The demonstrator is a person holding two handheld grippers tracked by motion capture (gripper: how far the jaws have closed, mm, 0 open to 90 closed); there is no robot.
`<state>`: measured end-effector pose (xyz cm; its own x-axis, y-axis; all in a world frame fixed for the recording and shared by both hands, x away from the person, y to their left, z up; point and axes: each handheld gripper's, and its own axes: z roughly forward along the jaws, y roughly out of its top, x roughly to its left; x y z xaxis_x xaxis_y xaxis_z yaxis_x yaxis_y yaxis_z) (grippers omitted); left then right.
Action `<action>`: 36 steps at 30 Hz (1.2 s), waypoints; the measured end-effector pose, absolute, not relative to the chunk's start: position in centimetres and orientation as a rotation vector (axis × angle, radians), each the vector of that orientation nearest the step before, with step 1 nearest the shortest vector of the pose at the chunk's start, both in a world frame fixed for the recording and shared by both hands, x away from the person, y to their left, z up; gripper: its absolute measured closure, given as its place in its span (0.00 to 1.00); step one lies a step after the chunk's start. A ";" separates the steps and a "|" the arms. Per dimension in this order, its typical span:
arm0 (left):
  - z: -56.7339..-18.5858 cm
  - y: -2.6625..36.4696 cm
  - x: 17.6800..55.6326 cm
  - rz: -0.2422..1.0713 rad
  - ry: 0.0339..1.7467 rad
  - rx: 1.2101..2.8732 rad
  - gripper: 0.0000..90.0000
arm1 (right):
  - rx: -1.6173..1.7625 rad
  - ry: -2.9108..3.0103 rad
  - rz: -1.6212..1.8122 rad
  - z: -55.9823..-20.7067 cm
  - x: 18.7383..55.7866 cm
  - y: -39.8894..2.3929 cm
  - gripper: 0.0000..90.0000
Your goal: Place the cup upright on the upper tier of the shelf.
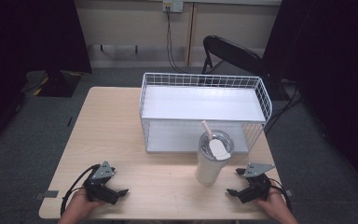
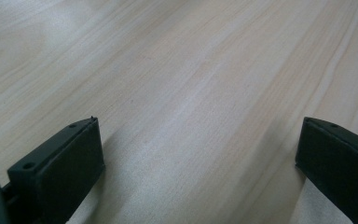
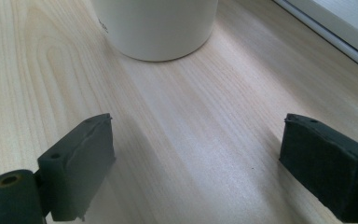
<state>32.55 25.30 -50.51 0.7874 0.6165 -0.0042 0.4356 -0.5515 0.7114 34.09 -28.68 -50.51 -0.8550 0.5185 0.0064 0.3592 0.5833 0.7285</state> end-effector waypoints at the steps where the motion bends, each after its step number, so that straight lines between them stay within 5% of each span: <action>1: -50.5 25.3 32.6 0.319 0.776 2.243 0.00 | 0.732 2.606 1.130 -50.5 34.1 -28.7 0.10; 36: -50.5 25.3 32.6 0.319 0.775 2.242 0.00 | 0.796 2.573 1.328 -47.1 33.8 -26.8 0.15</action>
